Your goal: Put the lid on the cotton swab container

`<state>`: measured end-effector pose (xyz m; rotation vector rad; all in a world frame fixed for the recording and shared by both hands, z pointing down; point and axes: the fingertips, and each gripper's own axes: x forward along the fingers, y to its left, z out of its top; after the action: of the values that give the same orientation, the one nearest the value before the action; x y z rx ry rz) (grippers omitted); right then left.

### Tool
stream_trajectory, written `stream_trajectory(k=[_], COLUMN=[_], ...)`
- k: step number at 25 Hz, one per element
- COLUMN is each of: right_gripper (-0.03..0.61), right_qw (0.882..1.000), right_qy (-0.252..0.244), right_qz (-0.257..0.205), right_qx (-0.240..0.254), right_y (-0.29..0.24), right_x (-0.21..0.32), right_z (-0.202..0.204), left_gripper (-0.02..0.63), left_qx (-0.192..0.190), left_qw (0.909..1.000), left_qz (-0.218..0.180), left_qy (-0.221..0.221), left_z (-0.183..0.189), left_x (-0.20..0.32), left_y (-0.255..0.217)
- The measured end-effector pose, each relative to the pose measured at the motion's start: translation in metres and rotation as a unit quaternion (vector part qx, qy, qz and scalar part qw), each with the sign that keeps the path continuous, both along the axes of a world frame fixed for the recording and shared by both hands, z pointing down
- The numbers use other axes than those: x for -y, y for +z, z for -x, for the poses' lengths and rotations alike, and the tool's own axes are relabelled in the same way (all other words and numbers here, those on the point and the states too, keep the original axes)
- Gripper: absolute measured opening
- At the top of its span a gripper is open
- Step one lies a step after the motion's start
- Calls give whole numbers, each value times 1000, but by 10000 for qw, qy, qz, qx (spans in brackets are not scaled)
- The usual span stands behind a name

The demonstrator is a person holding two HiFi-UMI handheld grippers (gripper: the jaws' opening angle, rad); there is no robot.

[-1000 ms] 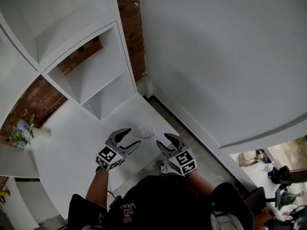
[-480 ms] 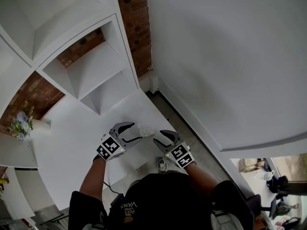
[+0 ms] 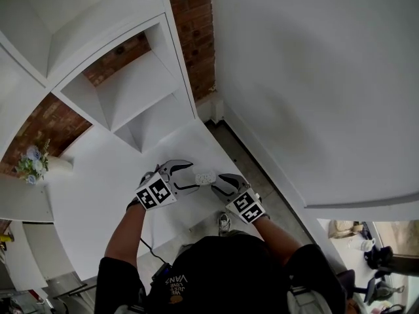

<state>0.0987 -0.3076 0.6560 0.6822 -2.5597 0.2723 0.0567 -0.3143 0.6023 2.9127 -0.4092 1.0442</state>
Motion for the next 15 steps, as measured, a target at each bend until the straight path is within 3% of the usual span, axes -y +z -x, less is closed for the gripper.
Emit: stream_trajectory(k=[15], right_gripper=[147], right_qw=[9999], right_qy=[7], right_qz=[61], right_qx=[83], right_y=[4], right_x=[1], right_z=[7], left_gripper=[278], left_qx=[639], left_qw=[9945], left_qz=[-190], left_qy=[802], left_z=[-9], left_x=[-15], left_y=[14])
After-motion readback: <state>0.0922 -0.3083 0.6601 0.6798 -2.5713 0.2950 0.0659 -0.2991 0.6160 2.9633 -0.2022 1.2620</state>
